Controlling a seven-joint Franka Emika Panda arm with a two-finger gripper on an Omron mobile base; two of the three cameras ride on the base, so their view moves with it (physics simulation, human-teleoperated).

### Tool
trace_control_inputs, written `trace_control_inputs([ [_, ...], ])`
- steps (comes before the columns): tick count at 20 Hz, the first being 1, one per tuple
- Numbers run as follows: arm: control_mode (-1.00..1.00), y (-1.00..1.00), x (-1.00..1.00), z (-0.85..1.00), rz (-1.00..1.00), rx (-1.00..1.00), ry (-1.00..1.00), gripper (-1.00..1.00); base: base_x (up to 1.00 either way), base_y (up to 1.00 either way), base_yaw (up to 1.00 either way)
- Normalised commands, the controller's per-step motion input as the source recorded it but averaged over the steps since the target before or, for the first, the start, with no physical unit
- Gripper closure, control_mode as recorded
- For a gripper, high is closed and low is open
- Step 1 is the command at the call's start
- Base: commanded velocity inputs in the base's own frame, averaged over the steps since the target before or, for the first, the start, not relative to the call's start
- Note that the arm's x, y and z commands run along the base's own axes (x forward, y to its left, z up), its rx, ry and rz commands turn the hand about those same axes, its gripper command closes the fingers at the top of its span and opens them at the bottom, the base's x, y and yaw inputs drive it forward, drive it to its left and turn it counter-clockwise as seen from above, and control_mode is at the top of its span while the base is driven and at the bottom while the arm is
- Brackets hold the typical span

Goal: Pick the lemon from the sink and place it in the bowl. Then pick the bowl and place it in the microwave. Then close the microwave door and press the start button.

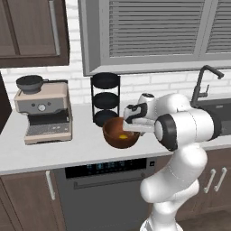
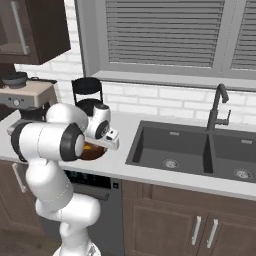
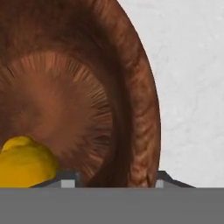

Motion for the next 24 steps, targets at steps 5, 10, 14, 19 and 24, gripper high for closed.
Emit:
trace_control_inputs([
  [5, -1.0, 0.06, -0.12, -0.09, 0.0, 0.01, 0.04, 1.0, 0.0, 0.0, 0.0],
  [10, -1.0, 0.08, -0.59, 0.84, -0.03, 0.0, 0.01, 1.0, 0.0, 0.0, 0.0],
  [14, -1.0, 0.0, -0.57, 1.0, -0.01, 0.0, -0.06, 1.0, 0.0, 0.0, 0.0],
  [19, -1.0, -0.02, -0.53, 1.0, 0.0, 0.0, -0.16, 1.0, 0.0, 0.0, 0.0],
  [24, -1.0, -0.06, -0.35, 1.0, -0.02, 0.0, -0.17, 1.0, 0.0, 0.0, 0.0],
])
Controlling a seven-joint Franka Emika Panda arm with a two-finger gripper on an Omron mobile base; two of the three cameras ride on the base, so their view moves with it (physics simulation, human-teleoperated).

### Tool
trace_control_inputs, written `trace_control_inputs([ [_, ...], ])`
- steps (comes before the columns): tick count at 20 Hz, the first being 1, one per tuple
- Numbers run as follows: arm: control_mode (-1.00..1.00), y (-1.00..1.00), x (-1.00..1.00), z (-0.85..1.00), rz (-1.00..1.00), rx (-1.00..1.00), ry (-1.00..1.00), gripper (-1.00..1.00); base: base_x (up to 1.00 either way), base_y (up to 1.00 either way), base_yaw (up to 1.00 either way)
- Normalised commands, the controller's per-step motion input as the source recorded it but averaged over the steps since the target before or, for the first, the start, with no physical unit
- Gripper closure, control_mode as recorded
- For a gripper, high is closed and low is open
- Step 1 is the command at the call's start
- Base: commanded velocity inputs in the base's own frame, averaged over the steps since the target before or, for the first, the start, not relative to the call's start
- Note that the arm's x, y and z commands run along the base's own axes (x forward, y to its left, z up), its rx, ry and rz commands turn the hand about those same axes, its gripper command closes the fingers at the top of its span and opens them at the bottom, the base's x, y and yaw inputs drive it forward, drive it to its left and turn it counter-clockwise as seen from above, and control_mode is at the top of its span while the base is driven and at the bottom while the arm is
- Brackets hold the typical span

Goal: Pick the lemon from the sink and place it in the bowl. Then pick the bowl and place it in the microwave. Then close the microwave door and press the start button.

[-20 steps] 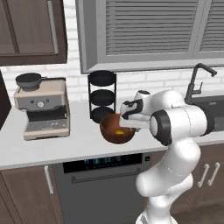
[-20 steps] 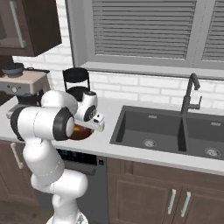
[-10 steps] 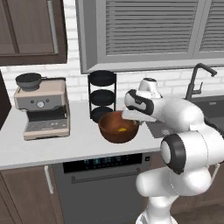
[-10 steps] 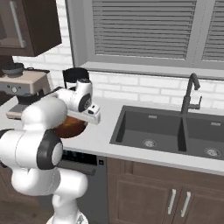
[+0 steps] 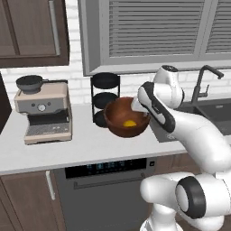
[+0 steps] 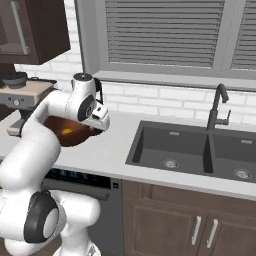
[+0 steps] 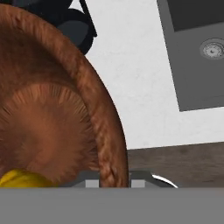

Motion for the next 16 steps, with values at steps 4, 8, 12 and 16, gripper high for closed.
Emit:
trace_control_inputs([
  [4, -1.0, -0.13, -0.27, 1.0, 0.0, 0.0, -0.14, 1.0, 0.0, 0.0, 0.0],
  [8, -1.0, -0.18, -0.26, 1.0, -0.03, 0.0, -0.16, 1.0, 0.0, 0.0, 0.0],
  [12, -1.0, -0.4, -0.24, 1.0, -0.03, 0.0, -0.08, 1.0, 0.0, 0.0, 0.0],
  [16, -1.0, -0.29, -0.29, 0.98, 0.0, 0.0, 0.0, 1.0, 0.0, 0.0, 0.0],
])
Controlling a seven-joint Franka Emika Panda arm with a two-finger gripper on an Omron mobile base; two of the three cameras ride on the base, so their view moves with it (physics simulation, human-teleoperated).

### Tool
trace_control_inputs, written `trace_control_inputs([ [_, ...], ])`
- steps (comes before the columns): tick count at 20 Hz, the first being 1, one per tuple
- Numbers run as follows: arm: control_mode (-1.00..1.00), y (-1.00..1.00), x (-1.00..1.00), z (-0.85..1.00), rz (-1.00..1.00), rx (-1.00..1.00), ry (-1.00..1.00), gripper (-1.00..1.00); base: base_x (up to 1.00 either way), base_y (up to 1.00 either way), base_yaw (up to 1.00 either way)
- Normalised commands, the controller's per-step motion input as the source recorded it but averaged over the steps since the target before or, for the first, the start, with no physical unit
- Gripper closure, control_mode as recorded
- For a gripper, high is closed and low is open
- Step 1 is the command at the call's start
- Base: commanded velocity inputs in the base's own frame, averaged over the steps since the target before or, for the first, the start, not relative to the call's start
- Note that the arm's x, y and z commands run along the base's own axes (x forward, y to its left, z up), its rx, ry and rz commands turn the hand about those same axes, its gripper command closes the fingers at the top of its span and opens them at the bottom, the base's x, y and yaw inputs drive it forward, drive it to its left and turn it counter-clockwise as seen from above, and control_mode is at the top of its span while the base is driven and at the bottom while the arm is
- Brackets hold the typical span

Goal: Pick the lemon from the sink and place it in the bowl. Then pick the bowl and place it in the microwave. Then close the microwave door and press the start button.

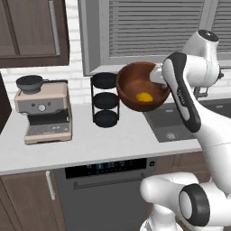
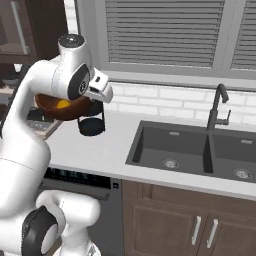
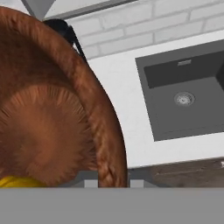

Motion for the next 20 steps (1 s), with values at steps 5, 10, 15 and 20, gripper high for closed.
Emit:
trace_control_inputs([
  [5, -1.0, -0.24, -0.31, 0.74, 0.0, 0.0, 0.01, 1.0, 0.0, 0.0, 0.0],
  [10, 1.0, 0.0, -0.08, 0.02, 0.0, 0.0, 0.0, 1.0, -0.28, 0.04, 0.0],
  [15, 1.0, 0.0, 0.0, 0.0, 0.0, 0.0, 0.0, 1.0, -0.98, 0.0, 0.36],
  [20, 1.0, 0.0, 0.0, 0.0, 0.0, 0.0, 0.0, 1.0, -0.86, 0.0, 0.72],
])
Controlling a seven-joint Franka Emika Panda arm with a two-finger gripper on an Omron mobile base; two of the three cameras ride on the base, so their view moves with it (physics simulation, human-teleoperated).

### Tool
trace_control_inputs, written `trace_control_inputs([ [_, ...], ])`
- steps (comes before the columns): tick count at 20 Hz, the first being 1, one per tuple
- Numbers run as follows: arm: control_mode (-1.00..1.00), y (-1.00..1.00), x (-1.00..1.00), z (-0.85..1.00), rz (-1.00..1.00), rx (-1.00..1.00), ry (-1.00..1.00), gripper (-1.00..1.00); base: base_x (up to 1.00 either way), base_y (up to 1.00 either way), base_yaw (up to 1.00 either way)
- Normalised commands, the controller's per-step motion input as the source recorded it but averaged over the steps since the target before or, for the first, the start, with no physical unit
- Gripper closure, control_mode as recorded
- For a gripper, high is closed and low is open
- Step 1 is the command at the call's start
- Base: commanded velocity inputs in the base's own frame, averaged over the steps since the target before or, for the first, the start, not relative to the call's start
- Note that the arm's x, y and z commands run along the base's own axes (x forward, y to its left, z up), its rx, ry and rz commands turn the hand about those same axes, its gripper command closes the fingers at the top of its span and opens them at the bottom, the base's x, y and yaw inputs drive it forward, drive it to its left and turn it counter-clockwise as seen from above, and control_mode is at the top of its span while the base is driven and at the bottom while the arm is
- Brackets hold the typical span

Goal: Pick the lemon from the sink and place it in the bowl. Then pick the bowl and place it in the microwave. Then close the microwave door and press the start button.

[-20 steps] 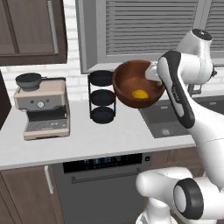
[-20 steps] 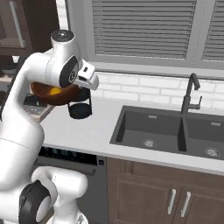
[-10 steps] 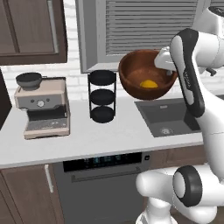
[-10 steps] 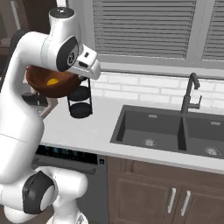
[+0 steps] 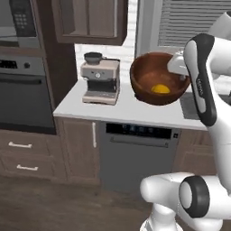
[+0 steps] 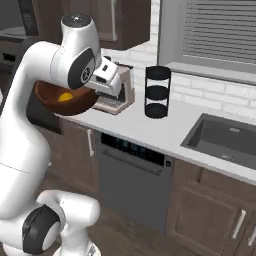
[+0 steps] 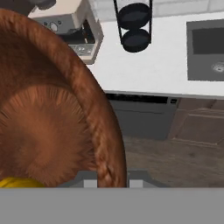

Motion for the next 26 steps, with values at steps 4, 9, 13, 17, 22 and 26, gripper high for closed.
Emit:
trace_control_inputs([
  [4, 1.0, 0.0, 0.0, 0.0, 0.0, 0.0, 0.0, 1.0, -0.53, 0.0, 0.81],
  [9, 1.0, 0.0, 0.0, 0.0, 0.0, 0.0, 0.0, 1.0, 0.51, 0.41, 0.39],
  [13, 1.0, 0.0, 0.0, 0.0, 0.0, 0.0, 0.0, 1.0, 0.97, 0.84, -0.02],
  [17, 1.0, 0.0, 0.0, 0.0, 0.0, 0.0, 0.0, 1.0, 0.66, 0.98, -0.38],
  [22, 1.0, 0.0, 0.0, 0.0, 0.0, 0.0, 0.0, 1.0, 0.59, 0.95, -0.56],
  [26, 1.0, 0.0, 0.0, 0.0, 0.0, 0.0, 0.0, 1.0, 0.43, 1.0, -0.49],
])
